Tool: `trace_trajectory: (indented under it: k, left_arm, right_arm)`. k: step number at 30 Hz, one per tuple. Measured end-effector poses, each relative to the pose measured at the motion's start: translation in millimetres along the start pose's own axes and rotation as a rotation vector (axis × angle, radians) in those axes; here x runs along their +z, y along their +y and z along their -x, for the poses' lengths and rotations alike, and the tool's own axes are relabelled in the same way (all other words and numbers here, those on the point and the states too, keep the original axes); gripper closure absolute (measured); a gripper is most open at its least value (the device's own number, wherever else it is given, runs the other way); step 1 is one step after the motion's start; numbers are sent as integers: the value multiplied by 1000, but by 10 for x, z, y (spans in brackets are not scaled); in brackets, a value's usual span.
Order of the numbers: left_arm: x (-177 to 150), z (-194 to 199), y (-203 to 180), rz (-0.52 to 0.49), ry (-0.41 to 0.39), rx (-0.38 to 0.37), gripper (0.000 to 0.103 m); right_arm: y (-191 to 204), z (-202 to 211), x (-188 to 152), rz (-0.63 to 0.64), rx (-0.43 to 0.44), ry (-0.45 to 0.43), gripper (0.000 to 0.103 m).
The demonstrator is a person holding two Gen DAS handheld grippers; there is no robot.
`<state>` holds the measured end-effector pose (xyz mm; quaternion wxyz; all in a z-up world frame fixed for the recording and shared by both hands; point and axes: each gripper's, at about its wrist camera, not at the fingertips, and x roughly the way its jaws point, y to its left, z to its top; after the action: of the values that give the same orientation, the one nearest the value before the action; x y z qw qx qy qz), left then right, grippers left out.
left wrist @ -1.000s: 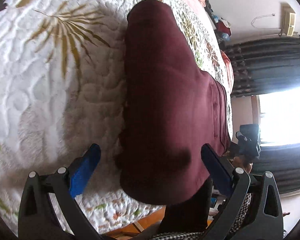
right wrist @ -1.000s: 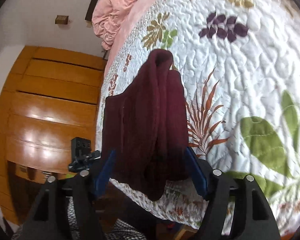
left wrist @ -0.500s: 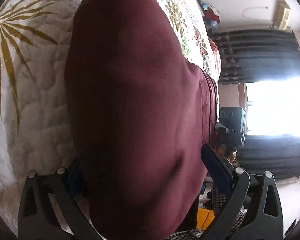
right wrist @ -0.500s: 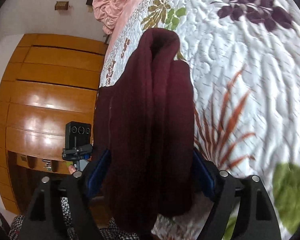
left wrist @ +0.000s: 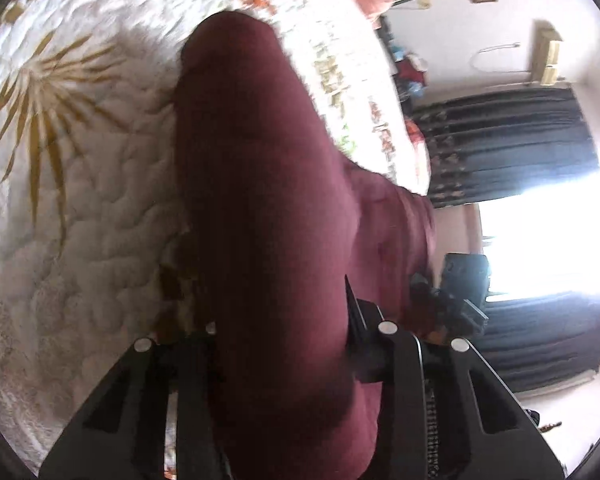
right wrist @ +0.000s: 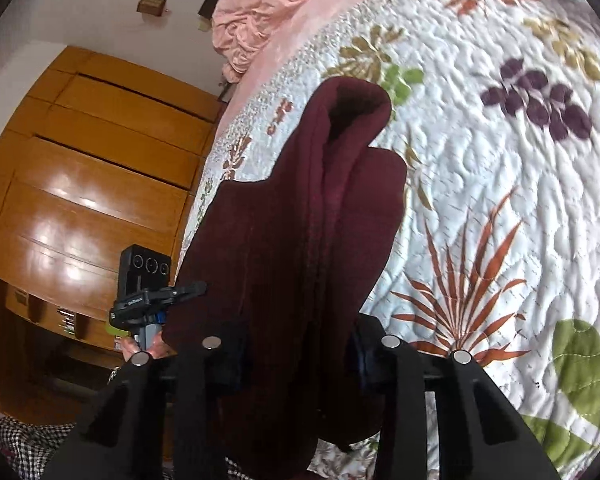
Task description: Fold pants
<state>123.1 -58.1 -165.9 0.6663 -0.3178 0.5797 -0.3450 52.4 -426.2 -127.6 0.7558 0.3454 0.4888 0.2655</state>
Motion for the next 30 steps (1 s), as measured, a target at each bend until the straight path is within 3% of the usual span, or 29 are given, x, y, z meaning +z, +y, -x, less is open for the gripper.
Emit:
trace_trajectory:
  k: [9,16,25,30]
  left_arm:
    - [56,-82,-374,-65,-55,-13,70]
    - [383,-31,-605,-116,-101,37,69]
    - [988,-149,-508,-131,-147,127,69]
    - [1165,-79,-108,-119,-136,180,67]
  right_arm:
    - [353,203,300,90,-36,-52,65]
    - [501,165,712,141,-75,-63,65]
    - [239,-243,1345,82,-104,-54,65]
    - [-125,-543,1499,3,-164,-35,63]
